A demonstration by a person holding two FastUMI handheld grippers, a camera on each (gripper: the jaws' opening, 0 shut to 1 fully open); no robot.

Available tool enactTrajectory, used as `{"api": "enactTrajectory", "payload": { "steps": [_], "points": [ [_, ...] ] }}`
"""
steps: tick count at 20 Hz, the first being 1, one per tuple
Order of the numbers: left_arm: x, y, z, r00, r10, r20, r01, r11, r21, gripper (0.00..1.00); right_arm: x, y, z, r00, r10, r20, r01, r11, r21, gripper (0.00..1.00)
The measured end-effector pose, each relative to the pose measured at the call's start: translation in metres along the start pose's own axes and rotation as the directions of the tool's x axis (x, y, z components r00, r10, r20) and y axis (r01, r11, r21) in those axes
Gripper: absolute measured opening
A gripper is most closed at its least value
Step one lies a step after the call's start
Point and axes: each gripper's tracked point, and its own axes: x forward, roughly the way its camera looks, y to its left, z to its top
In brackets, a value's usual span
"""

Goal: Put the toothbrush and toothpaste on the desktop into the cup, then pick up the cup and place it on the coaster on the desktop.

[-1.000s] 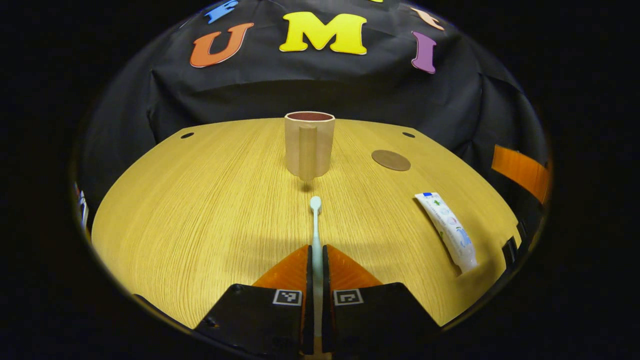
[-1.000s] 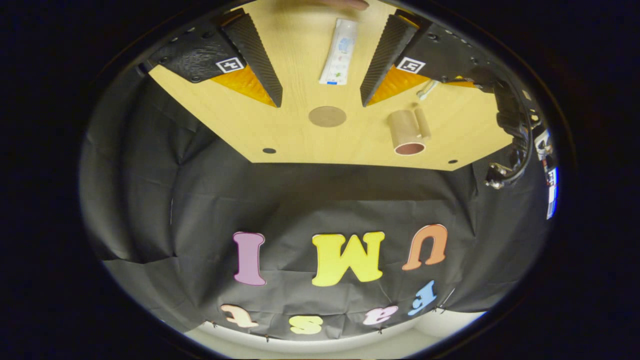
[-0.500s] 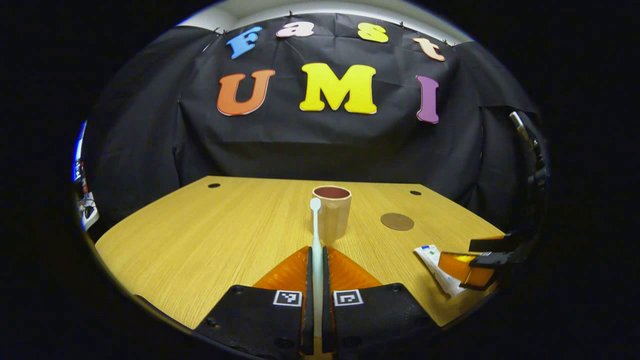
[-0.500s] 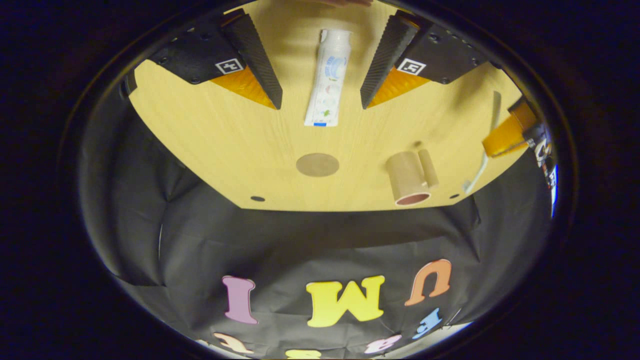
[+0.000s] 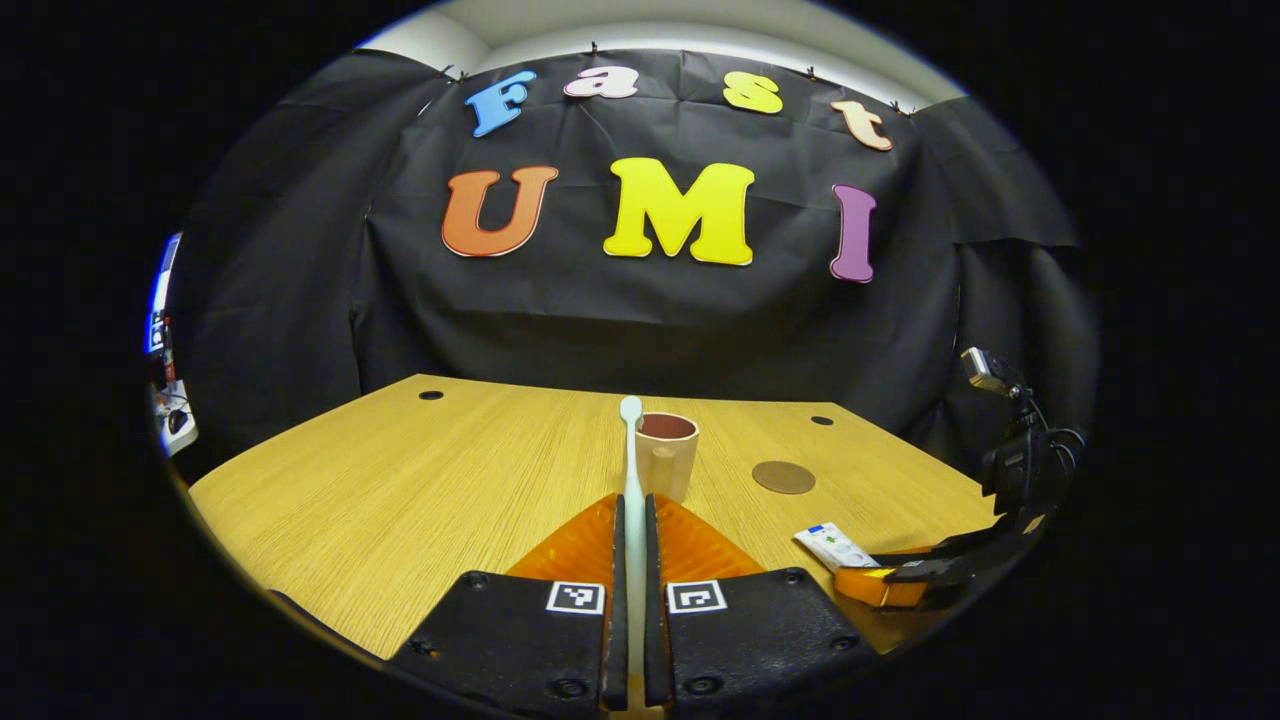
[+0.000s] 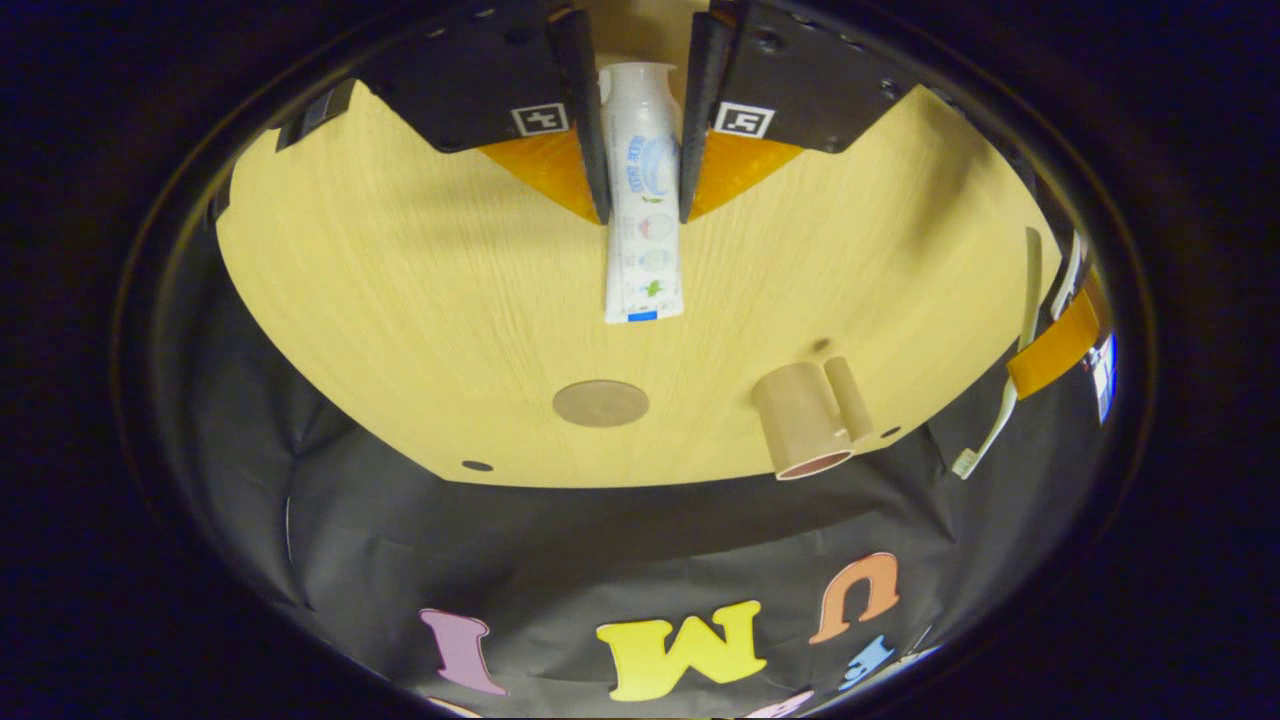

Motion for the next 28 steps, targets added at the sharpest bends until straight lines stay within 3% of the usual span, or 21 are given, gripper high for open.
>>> {"api": "enactTrajectory", "payload": {
  "steps": [1,3,8,14,16,19,21,28],
  "points": [
    [0.002,0.002,-0.002,1.0,0.002,-0.006,-0.002,1.0,0.0,0.09,-0.001,-0.001,0.001,1.0,0.001,0.021,-0.001,1.0,-0.002,0.29],
    [0.004,0.004,-0.005,1.0,0.005,-0.019,-0.005,1.0,-0.003,0.09,-0.004,0.002,0.002,0.999,0.034,0.037,-0.035,0.999,0.023,0.23],
    [0.002,0.009,0.003,1.0,0.005,-0.017,-0.005,1.0,-0.016,0.09,-0.031,0.008,0.036,0.979,0.098,0.181,-0.108,0.993,0.046,0.23],
    [0.005,0.002,0.024,1.0,-0.016,-0.009,0.016,0.999,-0.038,0.09,-0.105,0.006,0.134,0.866,0.125,0.484,-0.155,0.988,0.022,0.23],
    [0.004,-0.004,0.033,1.0,-0.016,-0.001,0.016,1.0,-0.022,0.09,-0.126,0.002,0.152,0.826,0.108,0.553,-0.119,0.993,-0.016,0.22],
    [0.002,-0.012,0.043,1.0,-0.006,0.017,0.006,1.0,0.022,0.09,-0.144,0.005,0.158,0.788,0.121,0.604,-0.104,0.993,-0.062,0.23],
    [0.002,-0.016,0.044,1.0,0.0,0.017,0.0,0.999,0.039,0.09,-0.147,0.001,0.16,0.778,0.119,0.617,-0.094,0.993,-0.072,0.23],
    [0.028,-0.026,0.07,0.999,-0.017,0.051,0.014,0.998,0.061,0.08,-0.141,-0.01,0.156,0.793,0.115,0.598,-0.111,0.993,-0.043,0.22]
  ]
}}
